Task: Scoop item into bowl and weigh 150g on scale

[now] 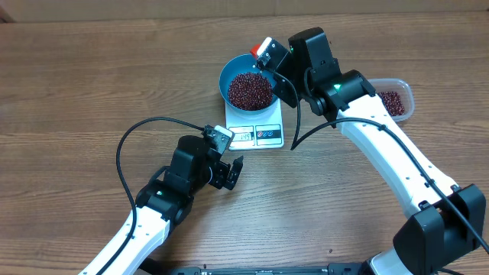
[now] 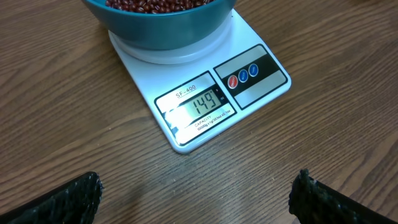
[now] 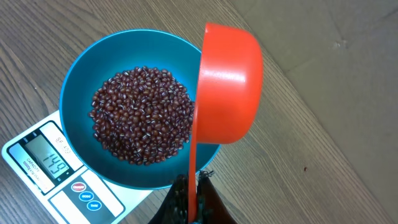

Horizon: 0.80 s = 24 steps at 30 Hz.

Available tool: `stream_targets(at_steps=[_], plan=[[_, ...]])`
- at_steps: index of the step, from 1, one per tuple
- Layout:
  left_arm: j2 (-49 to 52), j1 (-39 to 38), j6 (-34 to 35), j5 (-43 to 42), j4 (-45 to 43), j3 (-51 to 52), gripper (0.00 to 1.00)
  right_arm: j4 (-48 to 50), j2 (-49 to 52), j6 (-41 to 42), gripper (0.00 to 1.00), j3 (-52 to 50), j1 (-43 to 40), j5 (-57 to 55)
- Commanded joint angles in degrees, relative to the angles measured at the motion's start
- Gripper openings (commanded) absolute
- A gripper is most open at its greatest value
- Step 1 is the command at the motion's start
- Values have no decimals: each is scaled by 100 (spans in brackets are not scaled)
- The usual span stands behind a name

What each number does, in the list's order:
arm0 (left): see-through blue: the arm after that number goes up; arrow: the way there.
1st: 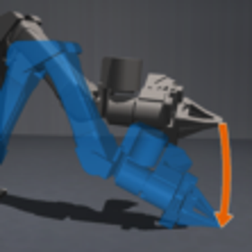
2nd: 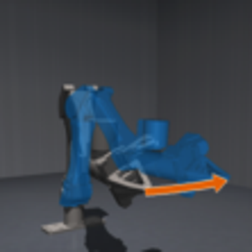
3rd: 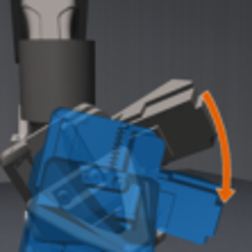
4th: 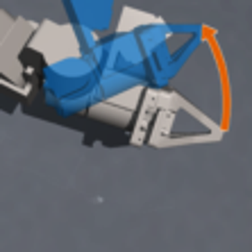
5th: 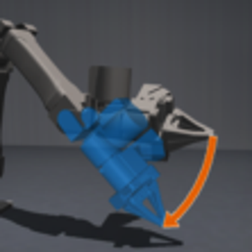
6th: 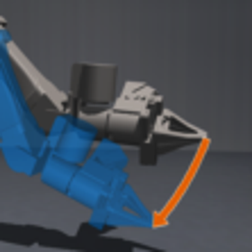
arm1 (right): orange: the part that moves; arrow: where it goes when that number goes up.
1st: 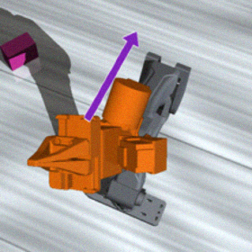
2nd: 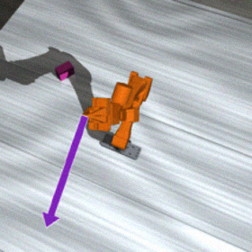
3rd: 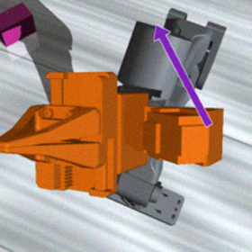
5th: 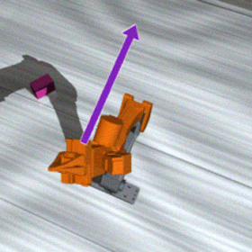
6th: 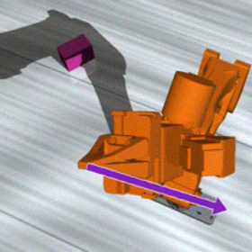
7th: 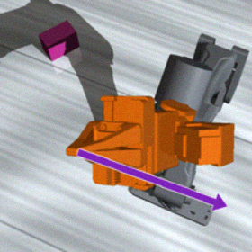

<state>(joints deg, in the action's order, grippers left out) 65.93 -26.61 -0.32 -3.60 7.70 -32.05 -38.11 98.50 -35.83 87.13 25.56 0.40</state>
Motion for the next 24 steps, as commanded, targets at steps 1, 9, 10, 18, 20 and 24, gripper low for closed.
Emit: stream_targets(at_steps=[1, 9, 10, 18, 20, 24], plan=[[39, -4, 33, 66, 0, 9, 99, 57, -129, -28, 4, 177, 26, -39], [39, -4, 33, 66, 0, 9, 100, 55, -131, -20, 4, 177, 26, -35], [39, -4, 33, 66, 0, 9, 100, 55, -131, 11, 4, 177, 26, -35], [39, -4, 33, 66, 0, 9, 100, 9, -192, 1082, 4, 177, -195, -9], [39, -4, 33, 66, 0, 9, 99, -83, -256, 1255, 4, 177, -326, 101], [39, -4, 33, 66, 0, 9, 99, -337, -426, 1526, 4, 177, -789, 750]])
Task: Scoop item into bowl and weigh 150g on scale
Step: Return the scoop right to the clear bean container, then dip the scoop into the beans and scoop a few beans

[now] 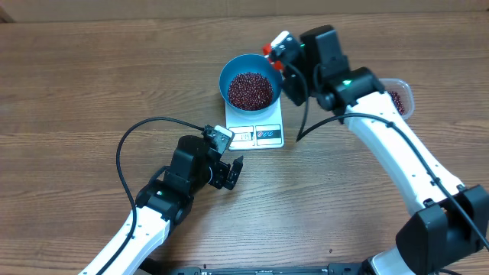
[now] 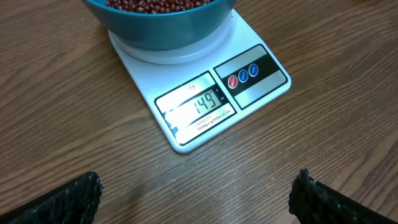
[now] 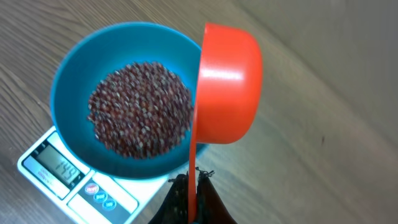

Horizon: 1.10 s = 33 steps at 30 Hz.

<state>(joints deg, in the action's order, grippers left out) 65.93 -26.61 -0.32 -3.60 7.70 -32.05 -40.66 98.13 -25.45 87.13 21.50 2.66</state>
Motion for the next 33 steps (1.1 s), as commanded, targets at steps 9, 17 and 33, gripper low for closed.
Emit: stream_targets(at_steps=[9, 17, 33], plan=[[39, -4, 33, 66, 0, 9, 99, -1043, -621, 793, 4, 177, -2020, 1246], [39, -4, 33, 66, 0, 9, 100, -1729, -562, 791, 4, 153, -3206, 1248], [39, -4, 33, 66, 0, 9, 99, -1738, 411, 791, 4, -258, -3620, 1248]])
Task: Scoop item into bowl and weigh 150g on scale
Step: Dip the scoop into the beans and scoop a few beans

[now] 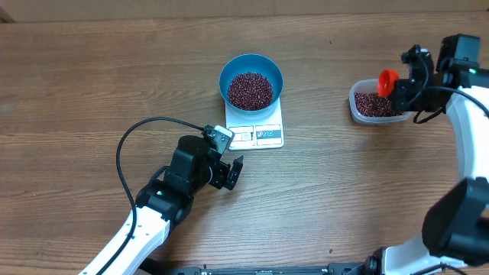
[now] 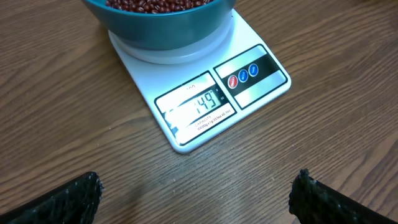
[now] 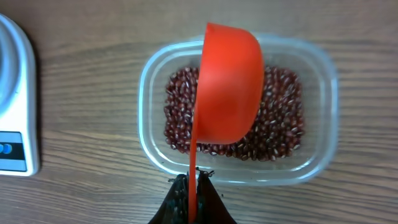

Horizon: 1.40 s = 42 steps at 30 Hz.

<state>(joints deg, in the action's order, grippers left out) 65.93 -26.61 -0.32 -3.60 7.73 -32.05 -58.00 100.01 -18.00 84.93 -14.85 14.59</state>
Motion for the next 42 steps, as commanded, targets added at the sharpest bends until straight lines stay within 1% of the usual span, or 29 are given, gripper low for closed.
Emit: stream_targets(at_steps=[1, 8, 19, 31, 36, 42], plan=[[39, -4, 33, 66, -2, 9, 100, -28, 302, 48, 4, -37, 15, 57], [39, -4, 33, 66, -2, 9, 100, 26, 527, 44, 4, -236, 15, 55], [39, -4, 33, 66, -2, 9, 100, 590, 590, 44, 4, -728, 39, 55], [39, -4, 33, 66, -2, 9, 99, 741, 616, 22, 4, -802, 422, 55], [39, -4, 33, 66, -2, 9, 100, 741, 616, 31, 4, -798, 343, 55], [39, -4, 33, 66, -2, 9, 99, 730, 610, 286, 4, -697, -24, 55]])
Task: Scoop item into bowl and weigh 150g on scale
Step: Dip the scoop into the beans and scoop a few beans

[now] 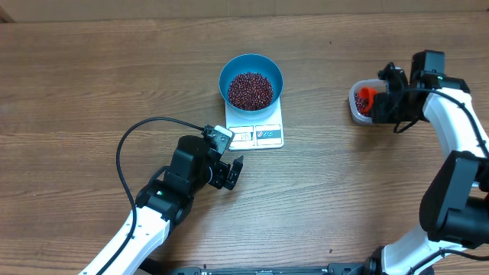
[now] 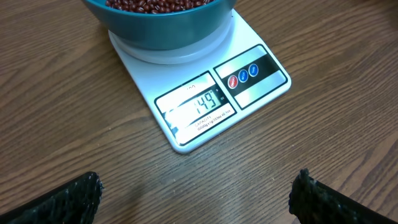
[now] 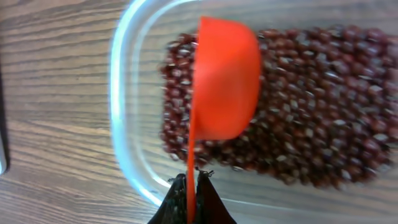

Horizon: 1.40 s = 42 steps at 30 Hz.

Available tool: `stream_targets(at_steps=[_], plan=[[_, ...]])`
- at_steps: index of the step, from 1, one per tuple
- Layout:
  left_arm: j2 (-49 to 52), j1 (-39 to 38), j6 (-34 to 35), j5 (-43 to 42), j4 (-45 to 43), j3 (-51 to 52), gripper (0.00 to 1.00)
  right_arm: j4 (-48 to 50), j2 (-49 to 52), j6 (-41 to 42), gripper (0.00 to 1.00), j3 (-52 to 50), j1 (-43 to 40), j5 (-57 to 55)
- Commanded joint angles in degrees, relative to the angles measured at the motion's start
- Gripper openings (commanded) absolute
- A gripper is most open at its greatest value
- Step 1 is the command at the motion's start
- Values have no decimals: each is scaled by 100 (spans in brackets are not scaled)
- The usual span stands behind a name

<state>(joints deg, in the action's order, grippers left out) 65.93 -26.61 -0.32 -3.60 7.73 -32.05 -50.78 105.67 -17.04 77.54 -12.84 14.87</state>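
Note:
A blue bowl (image 1: 251, 82) of red beans stands on the white scale (image 1: 256, 134); the display (image 2: 200, 104) reads 149. My right gripper (image 3: 188, 183) is shut on the handle of the orange scoop (image 3: 224, 90), whose cup is on edge, low inside the clear tub (image 3: 134, 109) of red beans (image 3: 311, 106) at the right. In the overhead view the scoop (image 1: 366, 95) shows in the tub (image 1: 356, 105). My left gripper (image 2: 196, 199) rests open on the table in front of the scale, holding nothing.
A black cable (image 1: 145, 134) loops on the table from the left arm. The right arm (image 1: 458, 145) reaches along the table's right side. The wooden table (image 1: 92, 76) stretches bare to the left.
My right gripper has lowered the scoop from above the tub into it, close to the beans. The left arm, bowl and scale stay as they were, reading 149.
My right gripper held the scoop on edge at the bowl's rim, with the scale at 149. It then stood a little back from the bowl, later above the bean tub at the right, and now low inside it. The left gripper stayed open by the scale.

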Motion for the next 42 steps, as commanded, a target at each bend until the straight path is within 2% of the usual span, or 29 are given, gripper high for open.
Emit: stream_targets(at_steps=[1, 14, 22, 27, 33, 42], plan=[[39, -4, 33, 66, -2, 9, 99, -9, 42, 236, 4, 92, -282, 39], [39, -4, 33, 66, -2, 9, 100, -407, 26, 201, 4, 605, -595, 1449], [39, -4, 33, 66, -2, 9, 100, -1080, 20, -57, 4, 1108, -804, 1746], [39, -4, 33, 66, -2, 9, 100, -1322, 9, -433, 4, 1172, -809, 2385], [39, -4, 33, 66, -2, 9, 99, -1453, -15, -448, 4, 1185, -807, 3082], [39, -4, 33, 66, -2, 9, 100, -1510, -343, -446, 4, 1185, -575, 3499]])
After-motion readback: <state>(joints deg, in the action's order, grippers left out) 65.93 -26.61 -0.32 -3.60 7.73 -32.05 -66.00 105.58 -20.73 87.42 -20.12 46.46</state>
